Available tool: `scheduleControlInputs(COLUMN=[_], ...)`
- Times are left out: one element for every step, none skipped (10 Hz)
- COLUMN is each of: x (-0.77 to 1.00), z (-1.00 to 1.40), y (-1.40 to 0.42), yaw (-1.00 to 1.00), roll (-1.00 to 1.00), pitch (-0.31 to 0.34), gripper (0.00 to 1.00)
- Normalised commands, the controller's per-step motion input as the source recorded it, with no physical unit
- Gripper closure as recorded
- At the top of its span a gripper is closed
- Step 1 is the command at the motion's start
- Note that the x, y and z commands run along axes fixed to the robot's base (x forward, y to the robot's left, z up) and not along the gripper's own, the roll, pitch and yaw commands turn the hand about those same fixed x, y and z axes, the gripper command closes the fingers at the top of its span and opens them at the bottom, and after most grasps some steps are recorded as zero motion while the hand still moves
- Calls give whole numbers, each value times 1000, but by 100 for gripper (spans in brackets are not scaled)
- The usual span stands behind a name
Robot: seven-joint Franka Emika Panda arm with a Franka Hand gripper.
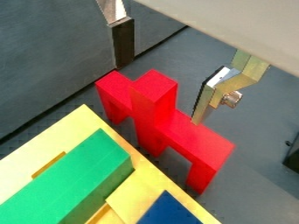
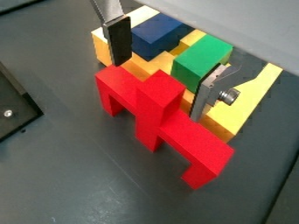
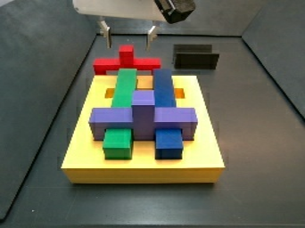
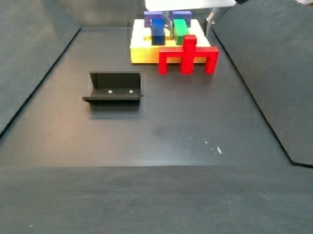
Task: Pick up the red object. Move up. Move to above the board. Insert the red object.
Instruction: Pick up the red object.
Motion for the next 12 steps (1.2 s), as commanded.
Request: scheduleControlInputs(x=[-46,-106,-100,-71,-49,-20,0,0,0,0,0,0], z=[-194,-263,-249,-206,-157,-54,-17,-57,-80,-91,-143,-140], y=[-149,-217,-111,0,63,31,3,63,43,37,49,6], yaw=[194,363,317,131,0,0,-77,-120,-189,-234,-220,-189], roll=[0,0,-10,0,0,0,0,0,0,0,0,0], pitch=[-14,-30,-34,-50,-20,0,0,0,0,0,0,0], gripper=[0,0,0,0,0,0,0,0,0,0,0,0])
